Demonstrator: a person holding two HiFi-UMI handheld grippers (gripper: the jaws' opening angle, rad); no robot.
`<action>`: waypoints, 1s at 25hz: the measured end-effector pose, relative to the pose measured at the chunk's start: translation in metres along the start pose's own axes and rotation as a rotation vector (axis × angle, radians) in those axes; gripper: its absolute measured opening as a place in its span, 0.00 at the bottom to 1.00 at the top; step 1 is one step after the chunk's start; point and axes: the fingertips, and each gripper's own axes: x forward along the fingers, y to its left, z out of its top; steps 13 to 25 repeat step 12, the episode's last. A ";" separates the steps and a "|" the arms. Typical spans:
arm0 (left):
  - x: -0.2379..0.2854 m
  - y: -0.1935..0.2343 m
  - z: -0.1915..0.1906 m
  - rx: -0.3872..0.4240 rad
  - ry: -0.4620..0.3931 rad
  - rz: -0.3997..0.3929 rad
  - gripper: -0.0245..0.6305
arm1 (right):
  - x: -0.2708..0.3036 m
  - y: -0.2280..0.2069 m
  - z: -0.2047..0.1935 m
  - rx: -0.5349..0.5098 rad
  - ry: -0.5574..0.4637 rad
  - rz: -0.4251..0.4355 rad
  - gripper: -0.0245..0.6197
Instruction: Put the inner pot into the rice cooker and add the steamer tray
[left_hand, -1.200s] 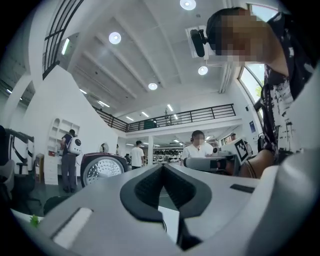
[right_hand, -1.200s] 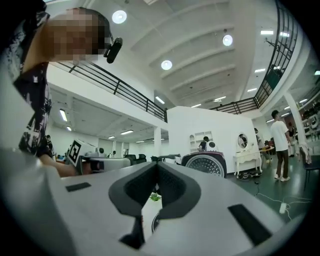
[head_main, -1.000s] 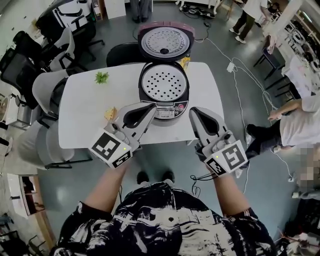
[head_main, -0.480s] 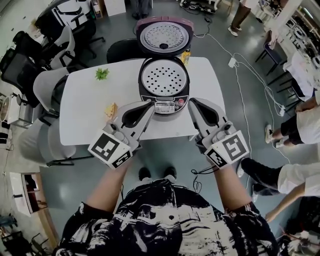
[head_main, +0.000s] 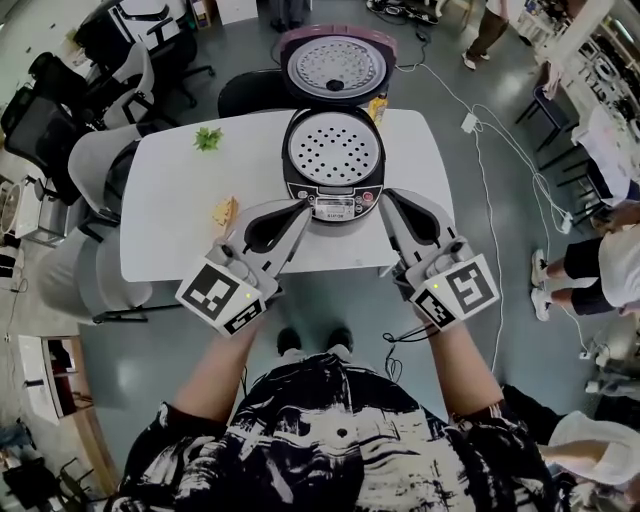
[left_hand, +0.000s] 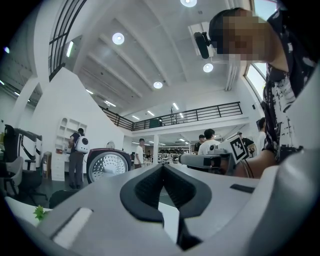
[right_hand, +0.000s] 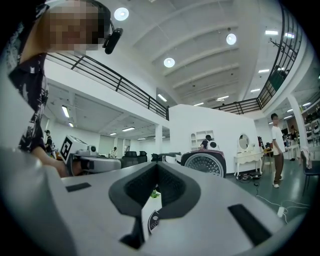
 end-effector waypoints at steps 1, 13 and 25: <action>0.000 -0.001 -0.001 0.000 0.001 -0.001 0.04 | 0.000 0.000 -0.001 -0.003 0.000 0.000 0.03; 0.001 0.002 -0.001 -0.002 -0.002 -0.004 0.04 | 0.005 -0.001 0.000 -0.016 0.002 0.002 0.03; 0.001 0.002 -0.001 -0.002 -0.002 -0.004 0.04 | 0.005 -0.001 0.000 -0.016 0.002 0.002 0.03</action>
